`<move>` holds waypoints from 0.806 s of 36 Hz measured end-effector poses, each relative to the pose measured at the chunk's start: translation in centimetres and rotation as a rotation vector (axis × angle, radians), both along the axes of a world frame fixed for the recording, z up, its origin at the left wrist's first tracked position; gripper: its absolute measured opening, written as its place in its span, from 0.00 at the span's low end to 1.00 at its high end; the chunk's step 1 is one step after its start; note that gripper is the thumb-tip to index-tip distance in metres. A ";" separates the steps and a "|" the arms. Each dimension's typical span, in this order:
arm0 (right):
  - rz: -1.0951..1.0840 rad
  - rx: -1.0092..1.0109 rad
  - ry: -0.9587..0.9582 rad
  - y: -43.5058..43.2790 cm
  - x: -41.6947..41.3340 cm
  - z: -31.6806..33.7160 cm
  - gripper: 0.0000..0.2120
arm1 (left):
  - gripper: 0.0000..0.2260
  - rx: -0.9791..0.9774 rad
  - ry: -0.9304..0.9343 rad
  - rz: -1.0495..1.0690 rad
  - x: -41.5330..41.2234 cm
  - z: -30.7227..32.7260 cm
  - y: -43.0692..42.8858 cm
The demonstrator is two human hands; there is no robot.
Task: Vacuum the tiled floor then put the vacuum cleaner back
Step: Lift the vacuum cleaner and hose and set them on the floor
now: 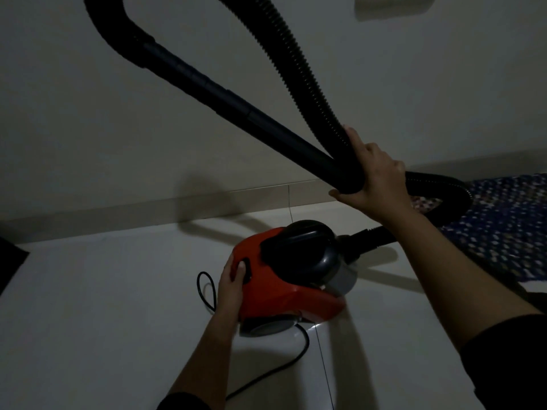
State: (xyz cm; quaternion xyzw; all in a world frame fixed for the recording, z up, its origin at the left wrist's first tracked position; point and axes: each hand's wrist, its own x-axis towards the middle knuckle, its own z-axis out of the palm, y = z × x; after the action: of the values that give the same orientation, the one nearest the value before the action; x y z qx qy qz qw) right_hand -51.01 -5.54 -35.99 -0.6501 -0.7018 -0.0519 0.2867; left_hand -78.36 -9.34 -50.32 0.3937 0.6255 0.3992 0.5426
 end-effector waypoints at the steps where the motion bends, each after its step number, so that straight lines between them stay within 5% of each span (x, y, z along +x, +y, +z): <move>1: 0.001 0.000 0.003 0.1 -0.1 -0.1 0.50 | 0.22 -0.004 0.001 0.014 0.0 -0.3 0.2; 14: 0.013 -0.036 -0.026 0.2 -1.2 -1.2 0.51 | 0.20 -0.052 0.039 0.162 0.6 -0.8 1.1; 22: 0.040 -0.083 -0.019 -0.2 -1.2 -0.6 0.52 | 0.16 -0.032 0.309 0.084 1.6 3.3 2.4; 25: 0.055 -0.098 -0.005 -0.5 -1.0 -0.1 0.52 | 0.18 0.213 0.351 0.125 3.4 7.4 1.8; 29: 0.076 -0.131 0.034 -0.7 -0.5 0.9 0.54 | 0.12 0.812 0.418 0.016 6.2 13.5 -0.3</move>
State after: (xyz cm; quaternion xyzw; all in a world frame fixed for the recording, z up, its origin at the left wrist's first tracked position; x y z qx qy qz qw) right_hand -51.52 -6.21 -35.05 -0.6410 -0.7230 0.0160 0.2573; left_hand -72.18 -9.69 -36.83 0.6419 0.5174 0.5281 0.2034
